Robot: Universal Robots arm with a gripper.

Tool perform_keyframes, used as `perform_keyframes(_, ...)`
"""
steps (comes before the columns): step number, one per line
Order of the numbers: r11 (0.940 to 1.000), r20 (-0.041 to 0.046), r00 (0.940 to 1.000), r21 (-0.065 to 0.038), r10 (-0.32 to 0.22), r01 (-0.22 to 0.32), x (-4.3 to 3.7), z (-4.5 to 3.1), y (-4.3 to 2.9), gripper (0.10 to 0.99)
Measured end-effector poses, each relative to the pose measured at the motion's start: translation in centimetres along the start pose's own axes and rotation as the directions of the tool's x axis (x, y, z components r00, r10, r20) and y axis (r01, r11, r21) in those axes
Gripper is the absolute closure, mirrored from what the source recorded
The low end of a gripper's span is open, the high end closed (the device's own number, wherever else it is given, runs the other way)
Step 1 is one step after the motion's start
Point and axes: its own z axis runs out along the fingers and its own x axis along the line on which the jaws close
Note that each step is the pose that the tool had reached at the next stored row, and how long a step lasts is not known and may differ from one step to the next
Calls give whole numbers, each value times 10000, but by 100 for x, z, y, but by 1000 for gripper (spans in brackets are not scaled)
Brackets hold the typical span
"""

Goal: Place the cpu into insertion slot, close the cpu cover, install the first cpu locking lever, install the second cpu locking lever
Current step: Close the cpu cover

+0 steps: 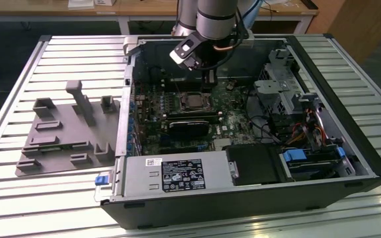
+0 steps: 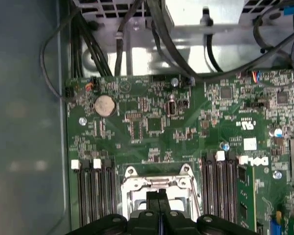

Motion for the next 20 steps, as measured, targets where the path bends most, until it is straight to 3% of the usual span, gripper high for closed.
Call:
perform_keyframes(11,10000,0,10000,-7,-18,18,-28,69,-186,984)
perform_keyframes(20,10000,0,10000,-6,-76,76,-33,105,-236,984)
